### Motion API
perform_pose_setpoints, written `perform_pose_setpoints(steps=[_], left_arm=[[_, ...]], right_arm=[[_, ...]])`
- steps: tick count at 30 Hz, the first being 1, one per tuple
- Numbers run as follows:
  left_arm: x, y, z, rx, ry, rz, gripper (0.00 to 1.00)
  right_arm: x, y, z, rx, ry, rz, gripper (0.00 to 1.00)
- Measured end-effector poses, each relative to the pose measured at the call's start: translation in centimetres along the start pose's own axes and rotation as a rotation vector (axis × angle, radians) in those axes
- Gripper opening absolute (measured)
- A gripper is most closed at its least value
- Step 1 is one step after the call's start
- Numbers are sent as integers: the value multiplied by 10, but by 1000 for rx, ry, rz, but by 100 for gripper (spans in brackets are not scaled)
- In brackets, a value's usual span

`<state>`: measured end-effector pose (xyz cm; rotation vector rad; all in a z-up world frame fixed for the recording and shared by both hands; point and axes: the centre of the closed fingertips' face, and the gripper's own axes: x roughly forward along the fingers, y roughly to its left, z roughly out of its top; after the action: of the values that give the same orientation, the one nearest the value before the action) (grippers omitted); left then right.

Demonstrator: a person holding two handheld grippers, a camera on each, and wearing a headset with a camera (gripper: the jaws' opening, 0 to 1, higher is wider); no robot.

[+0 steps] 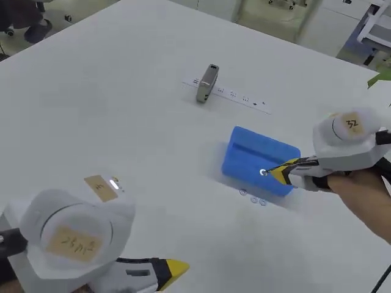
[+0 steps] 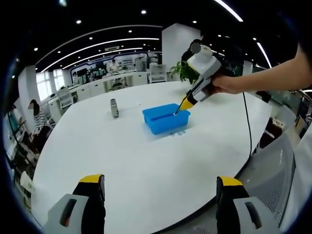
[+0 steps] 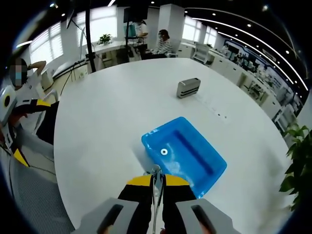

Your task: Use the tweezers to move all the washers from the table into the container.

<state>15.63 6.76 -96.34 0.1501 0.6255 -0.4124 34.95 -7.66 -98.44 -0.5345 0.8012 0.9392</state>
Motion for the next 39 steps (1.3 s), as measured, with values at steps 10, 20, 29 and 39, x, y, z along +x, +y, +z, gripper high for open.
perform_pose_setpoints(steps=[10, 20, 29, 39], left_arm=[[6, 0, -3, -12, 12, -15, 97], [13, 1, -7, -16, 34, -20, 97], [20, 5, -14, -21, 66, -21, 96], [22, 10, -20, -31, 85, -15, 96]], right_arm=[[23, -12, 4, 34, 26, 21, 3], [49, -23, 0, 39, 105, 61, 3], [66, -30, -7, 43, 161, 91, 3], [79, -40, -11, 49, 202, 118, 4]])
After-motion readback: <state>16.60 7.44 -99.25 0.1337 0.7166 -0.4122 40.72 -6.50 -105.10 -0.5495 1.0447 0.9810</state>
